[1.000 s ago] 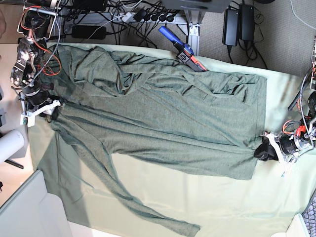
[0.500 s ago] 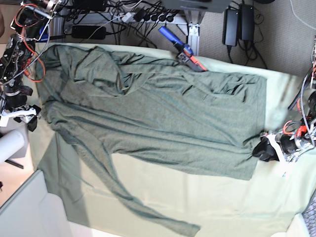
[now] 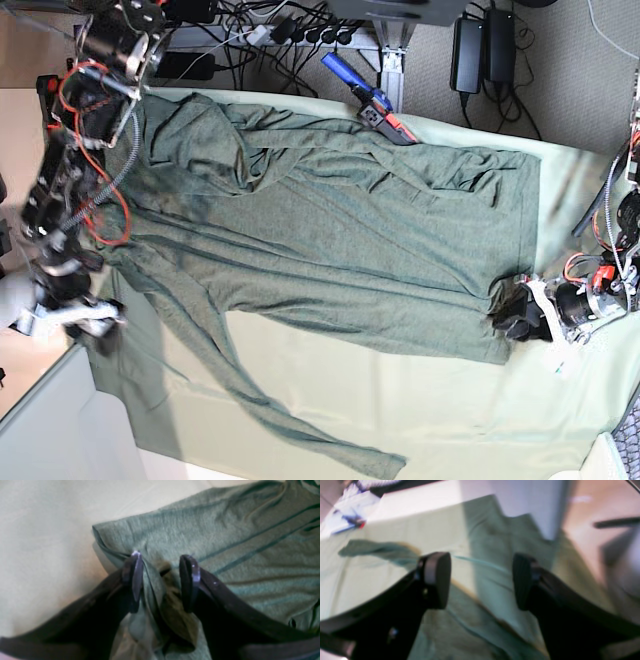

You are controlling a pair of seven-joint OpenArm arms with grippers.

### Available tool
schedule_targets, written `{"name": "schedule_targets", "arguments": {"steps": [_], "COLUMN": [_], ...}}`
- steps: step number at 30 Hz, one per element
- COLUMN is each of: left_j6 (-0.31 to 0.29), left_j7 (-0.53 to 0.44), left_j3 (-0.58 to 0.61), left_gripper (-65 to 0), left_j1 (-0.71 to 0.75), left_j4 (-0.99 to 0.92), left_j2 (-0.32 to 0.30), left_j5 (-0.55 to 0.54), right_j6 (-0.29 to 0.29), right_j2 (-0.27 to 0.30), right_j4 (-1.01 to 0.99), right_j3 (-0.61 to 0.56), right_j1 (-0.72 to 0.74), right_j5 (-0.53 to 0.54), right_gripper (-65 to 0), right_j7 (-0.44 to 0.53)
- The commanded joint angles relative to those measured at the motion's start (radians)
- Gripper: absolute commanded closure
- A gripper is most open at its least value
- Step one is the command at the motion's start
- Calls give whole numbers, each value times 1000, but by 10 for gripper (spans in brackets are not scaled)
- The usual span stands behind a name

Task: Fold the T-shirt properly
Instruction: 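Swing the right arm over the shirt, holding its side edge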

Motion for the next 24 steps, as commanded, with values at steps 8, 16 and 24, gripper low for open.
{"name": "schedule_targets", "arguments": {"steps": [8, 16, 24], "left_j6": [-6, -6, -6], "left_j7": [9, 9, 6], "left_j3": [-6, -6, -6], "left_gripper": [-282, -282, -282], "left_j1": [6, 17, 17], "left_j4": [17, 17, 17], "left_j2": [-14, -19, -19], "left_j5": [-17, -43, -43], "right_j6": [-95, -212, -259], "right_j2": [-93, -106, -106], "right_j4": [-277, -571, -571], "right_j3": [-296, -467, -472], "right_j1": [165, 252, 254], "right_j5": [-293, -419, -420], "right_gripper": [-384, -384, -379], "right_j7": [222, 333, 333]}}
